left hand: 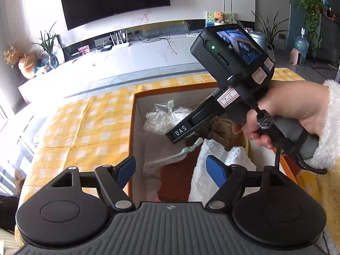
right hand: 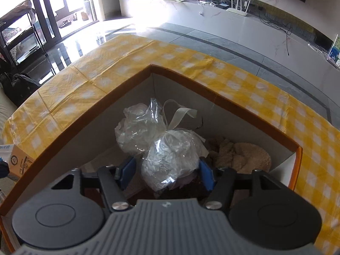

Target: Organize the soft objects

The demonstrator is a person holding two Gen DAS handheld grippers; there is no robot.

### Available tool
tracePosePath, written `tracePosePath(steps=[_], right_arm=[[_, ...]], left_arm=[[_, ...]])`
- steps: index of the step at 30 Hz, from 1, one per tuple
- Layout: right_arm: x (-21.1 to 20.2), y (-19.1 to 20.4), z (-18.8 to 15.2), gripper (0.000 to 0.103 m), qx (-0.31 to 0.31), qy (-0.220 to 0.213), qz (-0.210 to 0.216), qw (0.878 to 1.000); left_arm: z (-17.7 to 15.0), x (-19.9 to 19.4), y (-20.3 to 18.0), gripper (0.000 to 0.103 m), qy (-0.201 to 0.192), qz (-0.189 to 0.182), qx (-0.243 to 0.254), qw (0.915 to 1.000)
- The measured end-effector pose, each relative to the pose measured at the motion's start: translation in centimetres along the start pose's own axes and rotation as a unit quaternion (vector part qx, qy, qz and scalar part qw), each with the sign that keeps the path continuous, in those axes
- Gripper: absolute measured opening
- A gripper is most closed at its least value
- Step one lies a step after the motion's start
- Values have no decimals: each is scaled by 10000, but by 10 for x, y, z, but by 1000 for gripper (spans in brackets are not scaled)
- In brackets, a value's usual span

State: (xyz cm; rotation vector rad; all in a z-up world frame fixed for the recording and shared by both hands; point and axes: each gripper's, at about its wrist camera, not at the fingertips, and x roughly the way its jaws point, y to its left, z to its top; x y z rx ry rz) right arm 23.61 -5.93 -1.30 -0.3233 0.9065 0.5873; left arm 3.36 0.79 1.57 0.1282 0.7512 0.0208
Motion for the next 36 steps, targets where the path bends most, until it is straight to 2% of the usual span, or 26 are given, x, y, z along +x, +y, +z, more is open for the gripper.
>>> tracePosePath(steps=[2,4,9,15,19,21,26,36], right_arm=[[-1,5,4,71,18,-109,-17,9999],[-13,8,2,89,62,-319,5,9995],[-70,7,-18,97,468,-1089,-490,9917],[-142,1,-70,98,1139,-1733,-1311,9694],[-173,5,-101,100,1554,-2018,-1664,9526],[-183,9,-114,100,1695,-2111,-1780,9461],[-200,21,-137,100,1764,-2373,-1998,9342],[-207,29,-149,100,1582,-2459,-2029,9345]], left_arm=[[7,-5,-5,89,-141,285,66,9995],[10,-5,-11,89,-246,439,87,9987],[11,-19,-18,90,-681,320,-13,9972],[18,-38,-24,90,-1188,188,-296,9923],[22,-51,-26,91,-1555,320,-716,9847],[24,-53,-29,100,-1579,277,-623,9851],[23,-48,-32,100,-1597,373,-713,9839],[15,-52,-36,100,-1517,248,-913,9839]])
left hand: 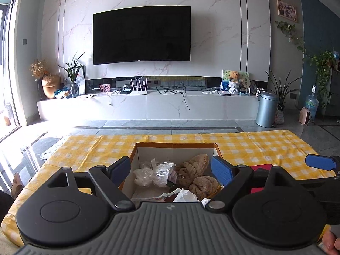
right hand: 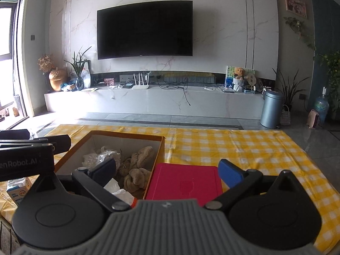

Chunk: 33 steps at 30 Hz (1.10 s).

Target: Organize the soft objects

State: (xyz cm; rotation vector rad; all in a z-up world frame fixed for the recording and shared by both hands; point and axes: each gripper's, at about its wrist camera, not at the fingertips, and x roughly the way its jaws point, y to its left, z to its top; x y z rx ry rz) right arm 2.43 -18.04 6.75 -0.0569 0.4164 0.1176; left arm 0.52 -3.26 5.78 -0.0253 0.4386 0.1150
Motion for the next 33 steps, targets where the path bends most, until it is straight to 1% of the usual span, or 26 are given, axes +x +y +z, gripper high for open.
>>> tracePosePath(steps=[6,11,14,17,22,24,27,33], right_arm=[[-2,3,-5,100,-58,-53,44,10000],[-6,5,-8,100,-36,-125,52,9999],[-6,6,-10,100,-39,-144,46,9999],[-5,6,-11,100,-17,-136,80,9999],[-5,8,-13,100,-62,-154,49,9999],[-4,8,-14,100,-45,-138,99,9998],[-2,8,-16,100,-49,-112,106,9999],[-1,8,-17,100,-99,-102,63,9999]], left_arm=[[-2,-2,-3,100,5,-4,-14,10000],[-3,-3,0,100,18,-131,-212,9997],[-4,-3,-1,100,-39,-123,-143,9998],[-4,-4,-2,100,-104,-40,-55,9999],[-5,-3,-3,100,-142,-16,49,9999],[-6,-2,-4,100,-147,14,83,9999],[-8,-1,-5,100,-151,67,103,9998],[-10,2,-3,100,-103,22,18,9999]])
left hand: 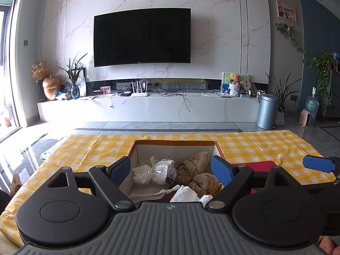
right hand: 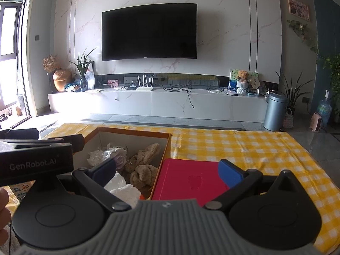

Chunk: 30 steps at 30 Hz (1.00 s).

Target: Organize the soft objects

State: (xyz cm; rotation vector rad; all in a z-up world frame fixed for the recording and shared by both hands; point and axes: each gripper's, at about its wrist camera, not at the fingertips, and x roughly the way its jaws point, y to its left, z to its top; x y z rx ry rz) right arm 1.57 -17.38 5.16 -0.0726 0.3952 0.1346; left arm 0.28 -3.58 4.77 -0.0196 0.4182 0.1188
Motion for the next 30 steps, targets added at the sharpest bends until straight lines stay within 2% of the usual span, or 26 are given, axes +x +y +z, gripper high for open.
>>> tracePosePath(steps=[30], right_arm=[[13,6,-7,100,-85,269,70,9996]], left_arm=[[-12,14,1,100,327,-102,-117,9993]])
